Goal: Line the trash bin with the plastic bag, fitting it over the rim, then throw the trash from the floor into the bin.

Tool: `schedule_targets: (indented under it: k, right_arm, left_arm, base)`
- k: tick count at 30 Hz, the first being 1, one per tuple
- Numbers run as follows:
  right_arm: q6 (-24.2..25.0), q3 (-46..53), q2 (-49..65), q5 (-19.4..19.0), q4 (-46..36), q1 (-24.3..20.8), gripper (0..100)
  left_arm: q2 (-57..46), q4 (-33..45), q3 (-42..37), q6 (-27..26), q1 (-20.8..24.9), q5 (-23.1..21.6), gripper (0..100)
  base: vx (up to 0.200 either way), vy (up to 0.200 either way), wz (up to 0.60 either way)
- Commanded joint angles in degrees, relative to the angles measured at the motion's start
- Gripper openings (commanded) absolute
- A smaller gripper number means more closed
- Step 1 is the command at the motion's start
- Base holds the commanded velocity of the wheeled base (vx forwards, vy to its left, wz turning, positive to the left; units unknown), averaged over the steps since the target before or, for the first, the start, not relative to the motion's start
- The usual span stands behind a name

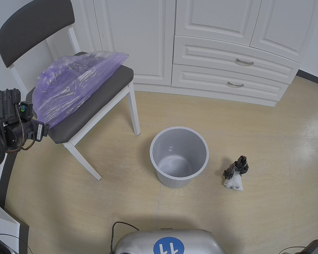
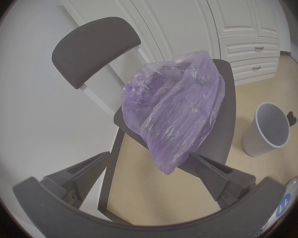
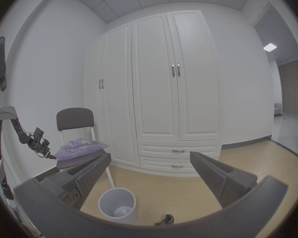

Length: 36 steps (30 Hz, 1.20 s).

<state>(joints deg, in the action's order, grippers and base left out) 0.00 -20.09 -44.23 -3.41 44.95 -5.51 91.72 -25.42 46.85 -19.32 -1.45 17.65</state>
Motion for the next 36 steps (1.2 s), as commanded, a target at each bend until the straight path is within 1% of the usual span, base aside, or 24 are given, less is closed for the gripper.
schedule_targets:
  k: [1, 2, 3, 5, 6, 7, 8, 9, 11, 12, 15, 23, 27, 29, 30, 31, 32, 33, 34, 35, 36]
  right_arm:
    - [2.64, -0.21, -4.73, -4.15, 0.05, 6.21, 100]
    - [3.6, -0.3, -5.52, -7.22, 0.05, 9.9, 100]
    - [4.13, -0.3, -5.96, -9.24, 0.05, 11.93, 100]
    - [5.98, -0.56, -7.45, -15.22, 0.05, 18.52, 100]
    - [6.42, -0.74, -7.89, -16.45, 0.05, 19.92, 100]
    - [7.65, -1.18, -9.12, -20.4, 0.14, 24.85, 100]
    - [8.26, -1.44, -9.74, -22.69, 0.14, 27.48, 100]
    - [8.79, -1.62, -10.18, -24.62, 0.23, 29.5, 100]
    - [9.67, -1.71, -10.62, -27.08, 0.58, 31.61, 100]
    - [10.2, -1.79, -10.62, -27.79, 0.67, 31.97, 100]
    - [11.34, -2.15, -10.7, -28.05, 0.67, 31.97, 100]
    - [11.69, -2.67, -10.79, -28.05, 0.76, 31.88, 100]
    - [12.83, -4.26, -10.79, -27.7, -0.21, 30.3, 100]
    - [13.18, -4.43, -10.88, -27.26, -0.21, 27.13, 100]
    - [13.27, -4.61, -11.06, -26.12, -0.3, 24.85, 100]
    - [13.27, -4.61, -11.14, -25.68, -0.3, 24.14, 100]
    - [13.54, -5.05, -12.11, -20.84, -0.3, 19.75, 100]
    - [13.54, -5.49, -12.81, -17.5, -0.3, 17.2, 100]
    - [13.54, -6.19, -13.69, -13.02, -0.21, 13.86, 100]
    - [13.62, -6.72, -14.31, -9.51, -0.21, 11.4, 100]
    - [13.54, -7.68, -15.54, -3.27, -0.03, 7.36, 100]
  left_arm:
    - [1.44, -0.33, 0.61, -0.19, -0.22, 0.19, 100]
    - [1.62, -0.25, 0.7, -0.72, -0.4, 0.1, 100]
    - [1.88, -0.33, 0.7, -1.07, -0.57, 0.1, 100]
    - [3.2, -0.77, 0.7, -1.51, -0.92, 0.1, 100]
    - [3.46, -0.86, 0.79, -1.6, -0.92, 0.1, 100]
    - [4.08, -1.57, 1.14, -1.6, -0.92, 0.1, 100]
    - [4.43, -2.09, 1.67, -1.6, -0.92, 0.1, 100]
    - [4.87, -2.44, 2.19, -1.6, -0.92, 0.1, 100]
    - [5.49, -2.97, 3.51, -1.6, -0.83, 0.1, 100]
    - [5.84, -3.06, 4.3, -1.6, -0.66, 0.01, 100]
    - [7.51, -3.06, 7.2, -1.6, -0.4, -0.07, 100]
    - [10.41, -2.97, 11.16, -1.68, -0.22, -0.16, 100]
    - [10.14, -2.97, 11.34, -1.68, 0.75, -0.16, 100]
    - [9.62, -2.8, 10.81, -1.77, 1.19, -0.16, 100]
    - [9.44, -2.71, 10.54, -1.77, 1.45, -0.16, 100]
    - [9.44, -2.71, 10.46, -1.77, 1.54, -0.16, 100]
    - [9.0, -2.71, 10.19, -1.77, 1.98, -0.16, 100]
    - [8.82, -2.53, 10.02, -1.77, 2.07, -0.16, 100]
    - [8.91, -2.44, 9.93, -1.77, 2.24, -0.16, 100]
    - [9.0, -2.53, 9.75, -2.04, 2.33, -0.07, 100]
    - [9.44, -3.06, 9.58, -3.0, 2.24, 0.01, 100]
  base:
    - [0.0, 0.0, 0.0]
    - [0.0, 0.0, 0.0]
    - [0.0, 0.0, 0.0]
    - [0.0, 0.0, 0.0]
    - [0.0, 0.0, 0.0]
    - [0.0, 0.0, 0.0]
    - [0.0, 0.0, 0.0]
    - [0.0, 0.0, 0.0]
    - [0.0, 0.0, 0.0]
    - [0.0, 0.0, 0.0]
    - [0.0, 0.0, 0.0]
    - [0.0, 0.0, 0.0]
    - [0.0, 0.0, 0.0]
    - [0.0, 0.0, 0.0]
    - [0.0, 0.0, 0.0]
    - [0.0, 0.0, 0.0]
    - [0.0, 0.0, 0.0]
    - [0.0, 0.0, 0.0]
    - [0.0, 0.0, 0.0]
    - [0.0, 0.0, 0.0]
    - [0.0, 0.0, 0.0]
